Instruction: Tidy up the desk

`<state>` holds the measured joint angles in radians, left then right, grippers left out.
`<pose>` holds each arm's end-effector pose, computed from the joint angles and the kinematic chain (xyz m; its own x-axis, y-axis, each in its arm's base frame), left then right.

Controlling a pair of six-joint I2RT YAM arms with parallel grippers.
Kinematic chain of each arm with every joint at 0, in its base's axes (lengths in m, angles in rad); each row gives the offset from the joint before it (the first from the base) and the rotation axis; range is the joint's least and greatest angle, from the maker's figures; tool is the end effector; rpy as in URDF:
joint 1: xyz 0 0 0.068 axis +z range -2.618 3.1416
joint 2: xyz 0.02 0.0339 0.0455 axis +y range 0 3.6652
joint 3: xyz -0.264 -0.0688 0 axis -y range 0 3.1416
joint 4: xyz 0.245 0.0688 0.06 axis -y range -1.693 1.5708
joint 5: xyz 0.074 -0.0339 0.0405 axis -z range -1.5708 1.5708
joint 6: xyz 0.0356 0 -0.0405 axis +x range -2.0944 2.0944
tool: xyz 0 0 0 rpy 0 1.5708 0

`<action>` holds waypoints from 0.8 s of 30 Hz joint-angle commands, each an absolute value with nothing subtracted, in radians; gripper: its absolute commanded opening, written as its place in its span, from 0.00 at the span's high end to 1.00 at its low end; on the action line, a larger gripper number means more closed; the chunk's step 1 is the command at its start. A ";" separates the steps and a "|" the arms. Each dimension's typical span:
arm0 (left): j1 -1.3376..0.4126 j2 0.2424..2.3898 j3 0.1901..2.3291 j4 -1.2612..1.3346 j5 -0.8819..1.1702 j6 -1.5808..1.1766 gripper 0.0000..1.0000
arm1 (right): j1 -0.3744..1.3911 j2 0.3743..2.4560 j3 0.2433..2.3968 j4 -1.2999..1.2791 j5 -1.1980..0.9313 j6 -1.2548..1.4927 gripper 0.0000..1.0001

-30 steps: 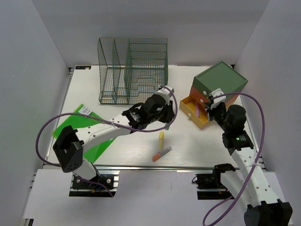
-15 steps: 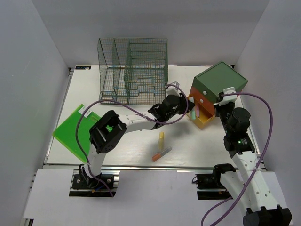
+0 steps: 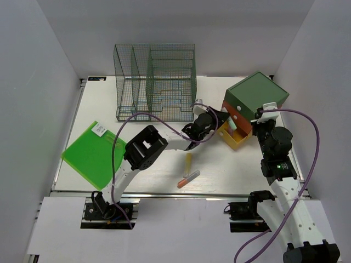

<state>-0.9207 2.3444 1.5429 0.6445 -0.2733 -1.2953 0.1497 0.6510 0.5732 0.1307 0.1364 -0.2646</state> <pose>0.3254 -0.4121 0.1512 -0.6081 -0.7312 -0.3093 0.0735 0.3360 -0.9390 0.1669 0.0203 0.3200 0.0540 -0.2539 -0.9657 0.0007 0.9671 -0.2542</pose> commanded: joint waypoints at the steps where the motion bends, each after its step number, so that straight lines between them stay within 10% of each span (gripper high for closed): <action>1: -0.923 2.304 1.605 0.655 -0.267 -1.335 0.54 | 0.144 0.637 0.569 0.189 0.149 -0.261 1.00; 9: -0.923 2.172 1.494 0.611 -0.236 -1.290 0.42 | 0.143 0.643 0.563 0.178 0.094 -0.273 1.00; 14: -0.923 2.079 1.401 0.637 -0.175 -1.258 0.75 | 0.141 0.647 0.561 0.143 -0.032 -0.302 0.98; 17: -0.923 1.981 1.309 0.627 -0.121 -1.181 0.88 | 0.141 0.655 0.571 0.079 -0.262 -0.385 0.76; 20: -0.923 1.844 1.169 0.572 -0.037 -1.070 0.98 | 0.143 0.664 0.594 -0.091 -0.529 -0.492 0.59; 24: -0.923 1.630 0.996 0.363 0.057 -0.835 1.00 | 0.143 0.695 0.620 -0.219 -0.759 -0.632 0.63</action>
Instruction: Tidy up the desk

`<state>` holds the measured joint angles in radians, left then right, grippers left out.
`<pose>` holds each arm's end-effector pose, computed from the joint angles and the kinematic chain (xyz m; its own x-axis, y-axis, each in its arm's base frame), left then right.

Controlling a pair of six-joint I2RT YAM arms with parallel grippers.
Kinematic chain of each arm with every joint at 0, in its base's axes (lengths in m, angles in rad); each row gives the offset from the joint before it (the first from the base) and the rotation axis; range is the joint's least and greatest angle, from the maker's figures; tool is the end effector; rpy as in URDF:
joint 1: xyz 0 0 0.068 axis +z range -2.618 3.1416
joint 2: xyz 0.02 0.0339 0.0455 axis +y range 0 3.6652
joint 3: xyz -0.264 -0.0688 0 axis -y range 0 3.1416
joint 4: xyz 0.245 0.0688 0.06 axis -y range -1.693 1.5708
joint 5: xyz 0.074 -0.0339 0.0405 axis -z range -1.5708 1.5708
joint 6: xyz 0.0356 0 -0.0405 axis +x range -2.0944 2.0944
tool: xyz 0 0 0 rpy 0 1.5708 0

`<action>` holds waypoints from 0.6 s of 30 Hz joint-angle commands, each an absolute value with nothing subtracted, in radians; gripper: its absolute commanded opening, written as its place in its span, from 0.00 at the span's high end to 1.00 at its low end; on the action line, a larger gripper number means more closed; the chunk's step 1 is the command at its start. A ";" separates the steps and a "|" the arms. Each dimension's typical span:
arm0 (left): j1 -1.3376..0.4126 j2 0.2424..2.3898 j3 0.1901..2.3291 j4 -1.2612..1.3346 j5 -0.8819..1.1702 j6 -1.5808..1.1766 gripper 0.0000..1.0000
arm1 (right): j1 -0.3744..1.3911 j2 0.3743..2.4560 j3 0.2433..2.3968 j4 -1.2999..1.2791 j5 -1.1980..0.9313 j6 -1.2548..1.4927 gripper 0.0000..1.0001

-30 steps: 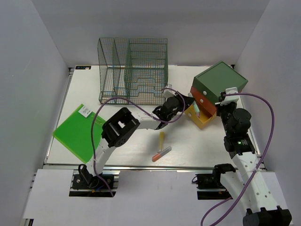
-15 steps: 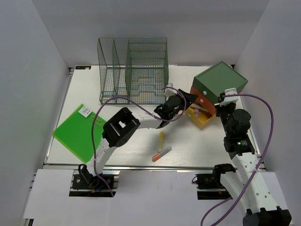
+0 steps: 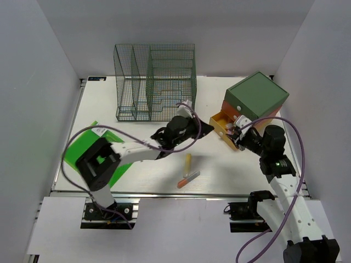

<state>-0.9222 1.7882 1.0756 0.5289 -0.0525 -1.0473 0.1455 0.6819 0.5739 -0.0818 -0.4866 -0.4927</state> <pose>0.2487 -0.3250 0.2365 -0.7174 -0.4853 -0.4998 0.2867 0.4482 -0.8467 0.1645 0.0409 0.2932 0.1111 -0.4063 -0.9070 -0.6015 0.6990 -0.3868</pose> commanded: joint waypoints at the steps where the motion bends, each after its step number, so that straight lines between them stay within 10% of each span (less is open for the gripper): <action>1: -0.923 1.547 0.956 0.301 0.060 -0.728 1.00 | 0.143 0.701 0.620 -0.244 -0.843 -0.662 0.67; 4: -0.923 1.432 0.934 0.037 0.032 -0.518 0.85 | 0.146 0.729 0.598 -0.368 -1.038 -0.868 0.75; 6: -0.923 1.333 0.925 -0.132 -0.024 -0.368 0.47 | 0.155 0.761 0.572 -0.443 -1.118 -1.067 0.76; 9: -0.923 1.238 0.924 -0.289 -0.101 -0.228 0.25 | 0.187 0.822 0.563 -0.491 -1.175 -1.141 0.71; 15: -0.923 1.125 0.833 -0.364 -0.258 -0.129 0.16 | 0.360 0.997 0.607 -0.477 -1.004 -1.143 0.30; 18: -0.923 1.082 0.766 -0.351 -0.307 -0.121 0.16 | 0.460 1.083 0.633 -0.489 -0.906 -1.154 0.26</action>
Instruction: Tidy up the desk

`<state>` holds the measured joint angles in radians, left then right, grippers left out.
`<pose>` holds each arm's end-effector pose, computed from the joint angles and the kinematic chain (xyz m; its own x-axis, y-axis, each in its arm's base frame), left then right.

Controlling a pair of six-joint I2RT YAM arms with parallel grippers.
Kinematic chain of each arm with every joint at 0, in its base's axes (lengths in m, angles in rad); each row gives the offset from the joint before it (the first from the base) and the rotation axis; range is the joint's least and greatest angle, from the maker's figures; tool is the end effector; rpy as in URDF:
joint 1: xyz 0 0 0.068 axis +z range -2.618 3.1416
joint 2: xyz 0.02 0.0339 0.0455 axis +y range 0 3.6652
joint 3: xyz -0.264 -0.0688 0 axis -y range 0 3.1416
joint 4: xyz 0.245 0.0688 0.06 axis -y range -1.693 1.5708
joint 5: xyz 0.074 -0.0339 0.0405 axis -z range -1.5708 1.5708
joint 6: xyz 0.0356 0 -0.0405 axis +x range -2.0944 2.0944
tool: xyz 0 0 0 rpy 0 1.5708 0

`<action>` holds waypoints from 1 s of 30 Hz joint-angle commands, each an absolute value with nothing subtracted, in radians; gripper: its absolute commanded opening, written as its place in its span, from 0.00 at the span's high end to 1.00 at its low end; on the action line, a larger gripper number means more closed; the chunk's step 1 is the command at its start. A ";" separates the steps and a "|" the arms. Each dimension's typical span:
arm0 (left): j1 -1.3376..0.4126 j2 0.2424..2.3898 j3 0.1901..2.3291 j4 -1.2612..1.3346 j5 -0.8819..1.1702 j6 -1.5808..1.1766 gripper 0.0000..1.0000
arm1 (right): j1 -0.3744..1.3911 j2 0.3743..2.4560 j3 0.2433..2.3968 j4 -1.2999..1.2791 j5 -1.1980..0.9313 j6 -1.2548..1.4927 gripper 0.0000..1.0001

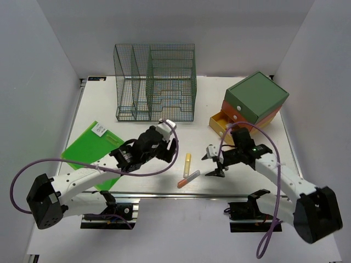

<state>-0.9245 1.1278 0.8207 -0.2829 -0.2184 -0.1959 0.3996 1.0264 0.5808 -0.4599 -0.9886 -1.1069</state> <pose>0.1560 -0.1940 0.2746 -0.4592 0.2932 -0.8385 0.5929 0.8041 -0.0435 0.1616 0.1005 0.2143 0.2918 -0.4106 -0.8639 -0.9564 -0.1368 -0.2580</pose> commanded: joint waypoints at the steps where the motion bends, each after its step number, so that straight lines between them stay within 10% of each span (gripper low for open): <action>1: -0.923 1.072 0.752 -0.345 -0.316 -0.121 0.15 | 0.507 1.100 0.640 -0.492 -0.881 -1.158 0.26; 30: -0.923 0.775 0.724 -0.367 -0.540 -0.156 0.15 | 0.799 1.511 0.755 -0.400 -0.523 -1.062 0.45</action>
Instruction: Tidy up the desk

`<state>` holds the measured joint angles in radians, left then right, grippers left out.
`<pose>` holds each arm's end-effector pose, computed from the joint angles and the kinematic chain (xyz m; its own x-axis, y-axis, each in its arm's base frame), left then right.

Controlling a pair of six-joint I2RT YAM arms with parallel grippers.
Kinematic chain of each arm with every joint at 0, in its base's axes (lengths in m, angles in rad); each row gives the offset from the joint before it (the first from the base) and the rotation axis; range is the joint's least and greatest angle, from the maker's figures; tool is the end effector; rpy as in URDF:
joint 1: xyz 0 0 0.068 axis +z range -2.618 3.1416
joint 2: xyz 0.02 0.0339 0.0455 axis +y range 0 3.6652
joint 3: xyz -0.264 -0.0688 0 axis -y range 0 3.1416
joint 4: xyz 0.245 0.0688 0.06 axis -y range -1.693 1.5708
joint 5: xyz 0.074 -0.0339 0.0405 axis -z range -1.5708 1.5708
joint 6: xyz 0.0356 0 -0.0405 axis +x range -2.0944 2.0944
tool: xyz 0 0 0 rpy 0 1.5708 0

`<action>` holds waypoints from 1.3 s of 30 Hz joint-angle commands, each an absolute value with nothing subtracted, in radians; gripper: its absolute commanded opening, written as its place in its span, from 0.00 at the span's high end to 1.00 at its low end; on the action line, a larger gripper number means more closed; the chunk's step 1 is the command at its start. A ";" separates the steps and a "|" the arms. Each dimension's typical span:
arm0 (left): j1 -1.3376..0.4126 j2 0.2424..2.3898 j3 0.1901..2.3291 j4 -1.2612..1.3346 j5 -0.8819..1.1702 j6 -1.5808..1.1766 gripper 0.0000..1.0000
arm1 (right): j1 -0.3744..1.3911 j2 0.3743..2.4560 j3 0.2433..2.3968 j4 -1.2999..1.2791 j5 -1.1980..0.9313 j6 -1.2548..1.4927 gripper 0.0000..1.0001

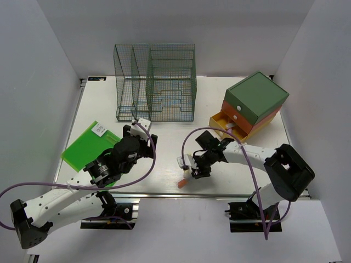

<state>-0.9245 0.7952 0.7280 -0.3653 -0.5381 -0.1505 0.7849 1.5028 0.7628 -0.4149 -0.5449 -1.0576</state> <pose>0.1221 -0.1316 0.3016 -0.3103 0.1976 -0.9299 0.3628 0.9287 0.0763 0.1749 0.2008 0.1605 0.3379 -0.7155 -0.6114 -0.9333 -0.3389 -0.1192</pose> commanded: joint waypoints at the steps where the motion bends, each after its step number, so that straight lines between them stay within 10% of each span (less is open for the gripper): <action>1: -0.923 0.775 0.721 -0.365 -0.532 -0.158 0.15 | 0.807 1.516 0.747 -0.394 -0.520 -1.062 0.46; 18: -0.923 0.814 0.707 -0.341 -0.492 -0.150 0.15 | 0.819 1.338 0.704 -0.543 -0.525 -1.147 1.00; 39: -0.933 0.974 0.673 -0.255 -0.281 -0.103 0.15 | 0.508 0.995 0.624 -0.115 0.096 -0.654 1.00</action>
<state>-0.9260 0.9539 0.6708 -0.2680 -0.3271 -0.1162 0.5362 0.9817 0.5671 -0.2363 -0.0063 -0.7330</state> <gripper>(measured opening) 0.847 0.277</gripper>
